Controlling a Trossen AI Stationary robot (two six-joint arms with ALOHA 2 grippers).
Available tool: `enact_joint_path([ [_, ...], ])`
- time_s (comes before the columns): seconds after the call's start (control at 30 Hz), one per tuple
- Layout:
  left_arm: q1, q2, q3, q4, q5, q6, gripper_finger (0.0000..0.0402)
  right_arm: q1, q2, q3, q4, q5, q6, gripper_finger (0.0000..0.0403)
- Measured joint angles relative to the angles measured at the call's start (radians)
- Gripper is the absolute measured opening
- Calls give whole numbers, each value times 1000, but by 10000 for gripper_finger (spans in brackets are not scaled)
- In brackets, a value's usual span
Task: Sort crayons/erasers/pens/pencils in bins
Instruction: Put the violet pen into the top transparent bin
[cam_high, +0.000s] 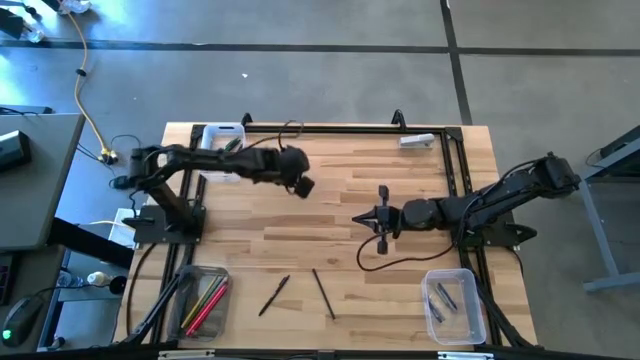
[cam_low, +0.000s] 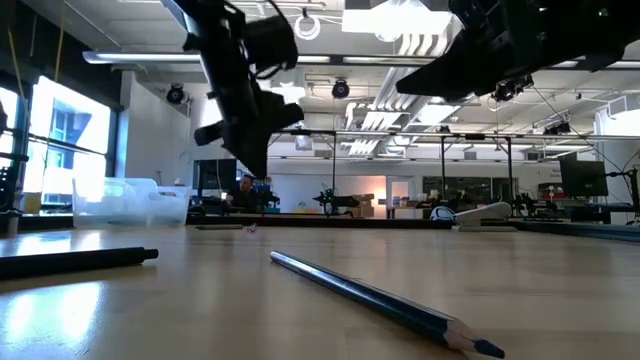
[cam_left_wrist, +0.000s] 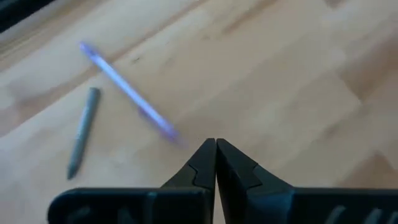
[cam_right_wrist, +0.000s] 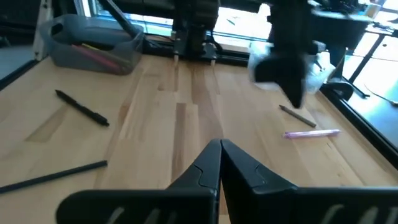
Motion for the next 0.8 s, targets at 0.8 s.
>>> enact_joint_path([
  [0.8,229,270,4,137,11,-48,133,12,0,0,16,0,-19,0],
])
